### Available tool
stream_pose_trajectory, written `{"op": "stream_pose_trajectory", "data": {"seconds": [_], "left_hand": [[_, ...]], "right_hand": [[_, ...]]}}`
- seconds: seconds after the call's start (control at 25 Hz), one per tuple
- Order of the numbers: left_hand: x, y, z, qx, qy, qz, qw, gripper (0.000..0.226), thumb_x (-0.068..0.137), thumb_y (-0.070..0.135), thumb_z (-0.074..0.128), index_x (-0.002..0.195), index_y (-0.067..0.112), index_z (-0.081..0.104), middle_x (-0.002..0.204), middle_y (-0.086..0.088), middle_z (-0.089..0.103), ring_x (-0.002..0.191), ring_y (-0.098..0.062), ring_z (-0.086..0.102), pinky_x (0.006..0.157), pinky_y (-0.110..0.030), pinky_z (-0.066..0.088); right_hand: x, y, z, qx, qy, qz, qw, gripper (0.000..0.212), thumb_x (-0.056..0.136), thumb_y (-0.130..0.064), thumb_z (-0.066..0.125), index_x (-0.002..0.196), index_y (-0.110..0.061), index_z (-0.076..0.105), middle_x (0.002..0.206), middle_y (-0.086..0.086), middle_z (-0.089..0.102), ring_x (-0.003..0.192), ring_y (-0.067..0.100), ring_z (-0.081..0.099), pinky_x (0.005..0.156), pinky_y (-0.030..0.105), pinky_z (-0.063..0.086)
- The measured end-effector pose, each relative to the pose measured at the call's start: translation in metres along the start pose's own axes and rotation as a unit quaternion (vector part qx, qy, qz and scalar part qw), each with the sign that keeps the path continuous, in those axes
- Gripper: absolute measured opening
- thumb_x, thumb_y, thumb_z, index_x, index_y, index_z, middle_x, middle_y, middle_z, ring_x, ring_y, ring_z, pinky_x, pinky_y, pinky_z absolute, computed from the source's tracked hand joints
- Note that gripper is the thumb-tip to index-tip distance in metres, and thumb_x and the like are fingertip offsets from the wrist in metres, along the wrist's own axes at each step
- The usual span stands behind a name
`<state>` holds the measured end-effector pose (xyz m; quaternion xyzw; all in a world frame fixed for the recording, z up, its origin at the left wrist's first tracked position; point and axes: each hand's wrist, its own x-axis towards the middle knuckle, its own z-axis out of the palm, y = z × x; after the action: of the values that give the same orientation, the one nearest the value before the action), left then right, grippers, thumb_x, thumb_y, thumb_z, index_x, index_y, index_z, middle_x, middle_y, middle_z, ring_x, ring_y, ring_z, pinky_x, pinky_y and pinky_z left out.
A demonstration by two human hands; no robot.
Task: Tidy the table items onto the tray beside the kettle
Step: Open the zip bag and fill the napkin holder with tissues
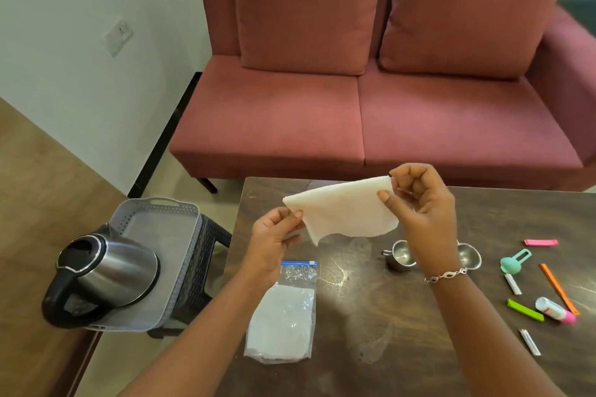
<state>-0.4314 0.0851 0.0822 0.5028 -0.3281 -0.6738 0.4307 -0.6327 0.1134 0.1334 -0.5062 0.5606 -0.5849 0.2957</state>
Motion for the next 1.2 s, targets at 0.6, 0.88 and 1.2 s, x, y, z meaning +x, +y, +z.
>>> {"op": "stream_pose_trajectory", "data": {"seconds": [0.6, 0.88, 1.2], "left_hand": [[-0.008, 0.058, 0.028, 0.166, -0.021, 0.041, 0.985, 0.017, 0.089, 0.005, 0.049, 0.073, 0.002, 0.051, 0.074, -0.008, 0.066, 0.053, -0.012, 0.066, 0.045, -0.025, 0.054], [-0.015, 0.052, 0.037, 0.089, -0.015, -0.007, 0.996, 0.012, 0.089, 0.005, 0.048, 0.084, 0.002, 0.058, 0.067, -0.009, 0.064, 0.053, -0.014, 0.067, 0.05, -0.027, 0.056], [-0.013, 0.032, 0.02, -0.12, -0.042, -0.15, 0.98, 0.056, 0.093, 0.049, 0.038, 0.108, -0.001, 0.057, 0.102, -0.019, 0.062, 0.092, -0.028, 0.061, 0.071, -0.044, 0.056]], "right_hand": [[-0.019, 0.0, 0.008, -0.227, -0.046, -0.075, 0.97, 0.008, 0.079, -0.004, 0.065, 0.082, -0.011, 0.064, 0.08, 0.0, 0.065, 0.074, 0.018, 0.062, 0.067, 0.022, 0.048], [-0.032, -0.005, 0.041, -0.398, -0.138, -0.246, 0.873, 0.055, 0.066, -0.033, 0.08, 0.11, -0.005, 0.063, 0.115, 0.013, 0.065, 0.107, 0.03, 0.061, 0.091, 0.046, 0.046], [-0.034, 0.0, 0.043, -0.309, -0.086, -0.347, 0.881, 0.05, 0.098, -0.029, 0.03, 0.09, -0.006, 0.073, 0.094, 0.007, 0.074, 0.089, 0.021, 0.07, 0.083, 0.04, 0.055]]}}
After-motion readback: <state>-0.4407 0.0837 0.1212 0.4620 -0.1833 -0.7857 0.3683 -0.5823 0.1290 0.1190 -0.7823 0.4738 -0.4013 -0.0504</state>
